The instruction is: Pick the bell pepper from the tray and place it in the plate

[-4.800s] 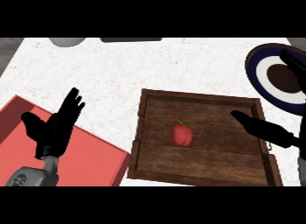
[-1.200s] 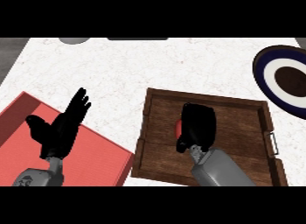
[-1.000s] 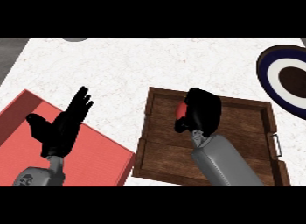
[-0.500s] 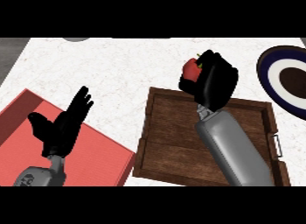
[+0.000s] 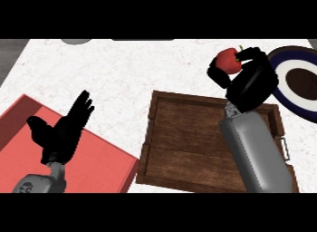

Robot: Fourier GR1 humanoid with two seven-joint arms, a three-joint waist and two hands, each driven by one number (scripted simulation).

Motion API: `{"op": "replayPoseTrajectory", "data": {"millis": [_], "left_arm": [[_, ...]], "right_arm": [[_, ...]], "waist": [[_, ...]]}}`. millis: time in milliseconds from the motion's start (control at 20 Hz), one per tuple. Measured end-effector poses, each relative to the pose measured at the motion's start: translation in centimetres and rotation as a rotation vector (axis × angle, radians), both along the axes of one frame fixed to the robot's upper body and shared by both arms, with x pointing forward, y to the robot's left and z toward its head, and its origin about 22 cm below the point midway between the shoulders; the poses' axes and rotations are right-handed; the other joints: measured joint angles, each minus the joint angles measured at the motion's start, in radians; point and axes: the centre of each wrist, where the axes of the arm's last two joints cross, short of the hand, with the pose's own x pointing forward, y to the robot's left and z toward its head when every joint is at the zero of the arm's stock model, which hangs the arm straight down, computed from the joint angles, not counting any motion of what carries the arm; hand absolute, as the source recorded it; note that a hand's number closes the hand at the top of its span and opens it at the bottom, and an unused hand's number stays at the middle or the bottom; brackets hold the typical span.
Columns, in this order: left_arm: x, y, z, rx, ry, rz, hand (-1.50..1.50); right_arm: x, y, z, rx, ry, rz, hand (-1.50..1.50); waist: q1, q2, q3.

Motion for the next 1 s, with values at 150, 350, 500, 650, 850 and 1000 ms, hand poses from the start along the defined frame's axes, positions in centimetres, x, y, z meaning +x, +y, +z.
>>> {"op": "replayPoseTrajectory", "data": {"millis": [150, 350, 500, 650, 850, 1000], "left_arm": [[-0.2, 0.1, -0.2, 0.0, -0.012, -0.001, 0.0], [-0.2, -0.1, -0.2, 0.002, -0.017, 0.006, 0.0], [-0.2, -0.1, -0.1, 0.009, -0.011, 0.007, 0.0], [-0.2, -0.2, -0.1, 0.005, -0.017, 0.003, 0.0], [-0.1, -0.4, -0.1, 0.0, -0.025, -0.001, 0.0], [0.0, -0.5, -0.1, -0.001, -0.024, -0.01, 0.0]], "right_arm": [[-0.1, -2.3, -0.8, 0.04, -0.063, -0.045, 1.5], [0.4, -6.5, -2.0, 0.038, -0.094, -0.128, 1.5], [0.3, -10.2, -2.5, 0.021, -0.123, -0.2, 1.5], [0.4, -13.8, -2.7, 0.01, -0.144, -0.263, 1.5], [0.3, -17.7, -3.0, 0.014, -0.157, -0.313, 1.5], [0.2, -20.2, -2.7, 0.013, -0.169, -0.339, 1.5]], "waist": [[-0.002, -0.001, 0.0], [0.0, 0.0, 0.0], [-0.001, 0.0, 0.0], [0.002, 0.001, 0.0], [0.01, 0.003, 0.001], [0.014, 0.005, 0.002]]}}
